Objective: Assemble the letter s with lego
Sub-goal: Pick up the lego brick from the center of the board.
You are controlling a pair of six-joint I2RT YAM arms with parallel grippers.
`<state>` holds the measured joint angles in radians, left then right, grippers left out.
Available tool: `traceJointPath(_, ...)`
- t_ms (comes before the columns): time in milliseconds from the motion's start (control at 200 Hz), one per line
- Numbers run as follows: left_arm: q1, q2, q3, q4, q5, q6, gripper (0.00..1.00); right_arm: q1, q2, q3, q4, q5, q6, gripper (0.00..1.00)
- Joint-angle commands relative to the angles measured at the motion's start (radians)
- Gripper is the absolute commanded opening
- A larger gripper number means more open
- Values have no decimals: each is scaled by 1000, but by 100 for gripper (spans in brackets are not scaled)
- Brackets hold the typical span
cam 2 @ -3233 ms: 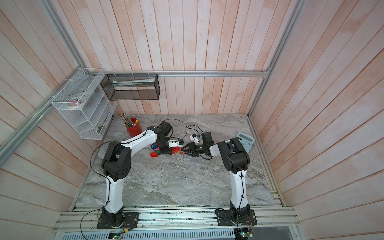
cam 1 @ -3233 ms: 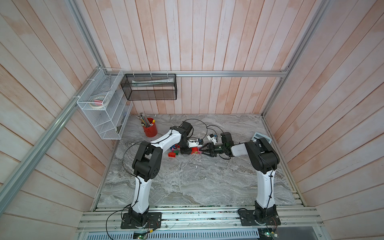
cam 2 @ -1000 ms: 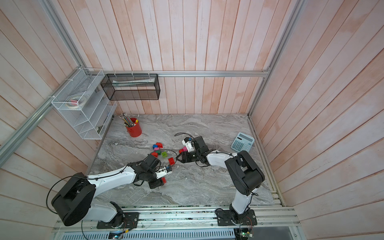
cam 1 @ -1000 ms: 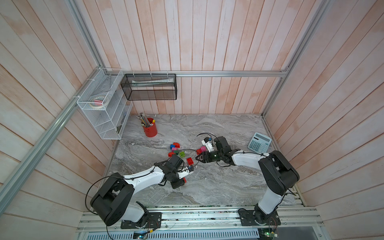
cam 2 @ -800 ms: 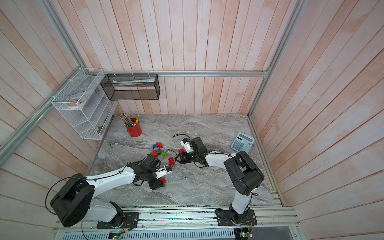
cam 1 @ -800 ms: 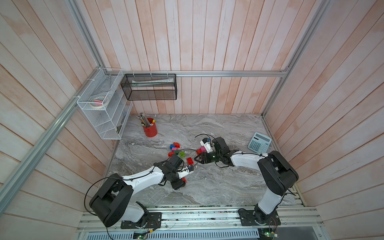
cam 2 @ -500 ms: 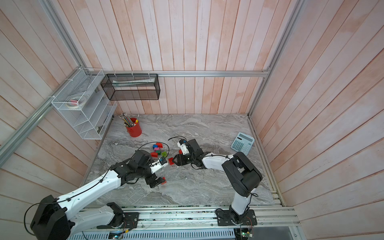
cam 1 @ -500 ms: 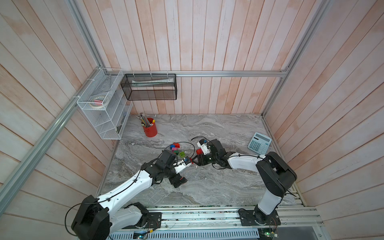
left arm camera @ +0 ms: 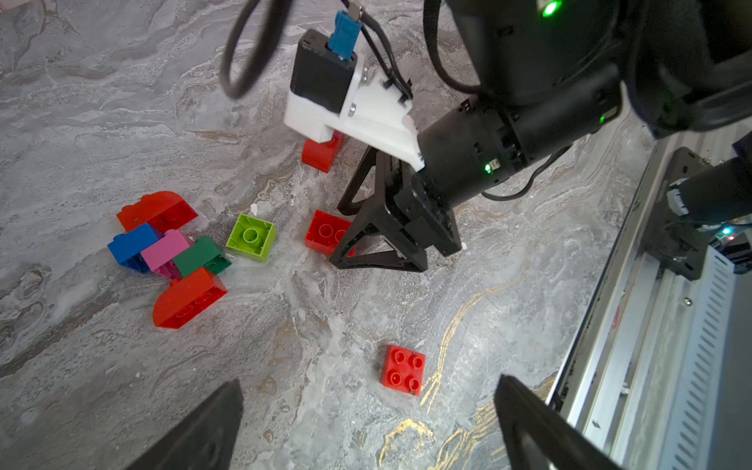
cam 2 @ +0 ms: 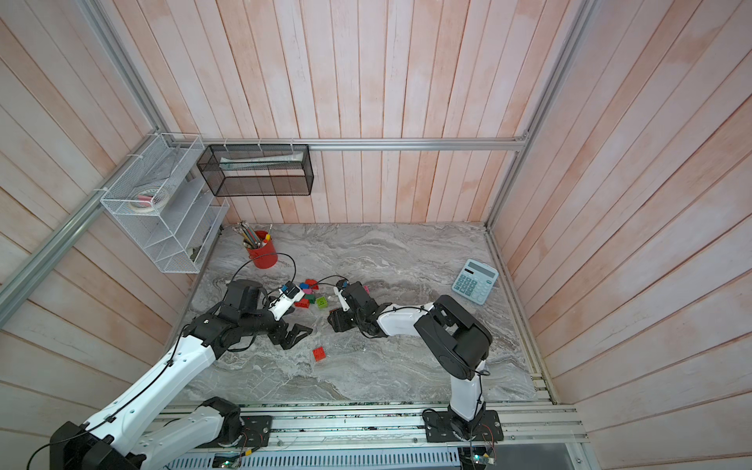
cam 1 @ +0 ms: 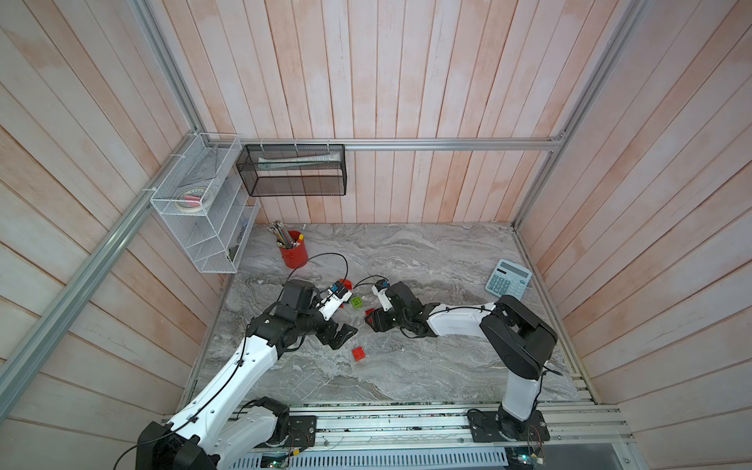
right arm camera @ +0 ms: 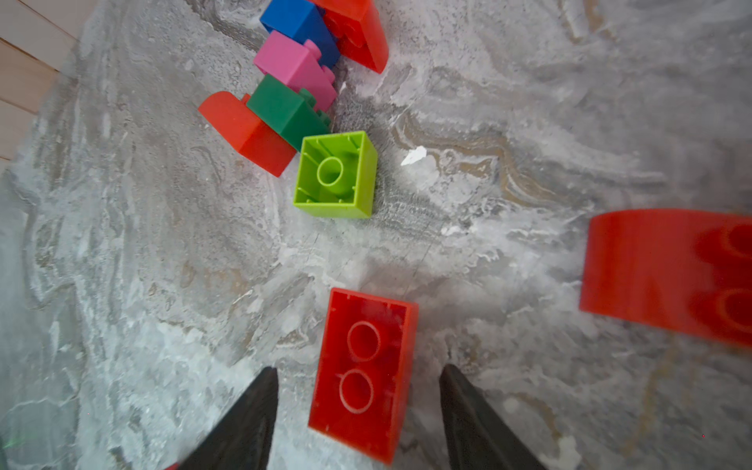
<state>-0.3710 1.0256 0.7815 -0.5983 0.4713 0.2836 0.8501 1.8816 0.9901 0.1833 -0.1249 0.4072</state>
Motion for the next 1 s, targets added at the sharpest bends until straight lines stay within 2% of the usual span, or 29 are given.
traceJointPath(0, 15, -7, 0, 15, 46, -28, 100, 17, 36, 48, -35, 110, -40, 63)
traceJointPath(190, 35, -9, -7, 23, 55, -35, 100, 39, 72, 89, -87, 198, -85, 51)
traceJointPath(400, 60, 4, 7, 9, 64, -13, 100, 51, 96, 113, -128, 213, -102, 38)
traceJointPath(595, 71, 7, 4, -3, 66, 27, 100, 40, 22, 107, -178, 231, -105, 28)
traceJointPath(715, 71, 0, 4, 7, 101, 88, 100, -17, -76, 62, -173, 87, -120, 23)
traceJointPath(855, 68, -26, 11, 33, 129, 234, 95, -115, -161, 41, -219, -277, -223, 24)
traceJointPath(995, 61, -89, -28, 140, 200, 415, 93, -173, -202, 80, -373, -497, -358, 25)
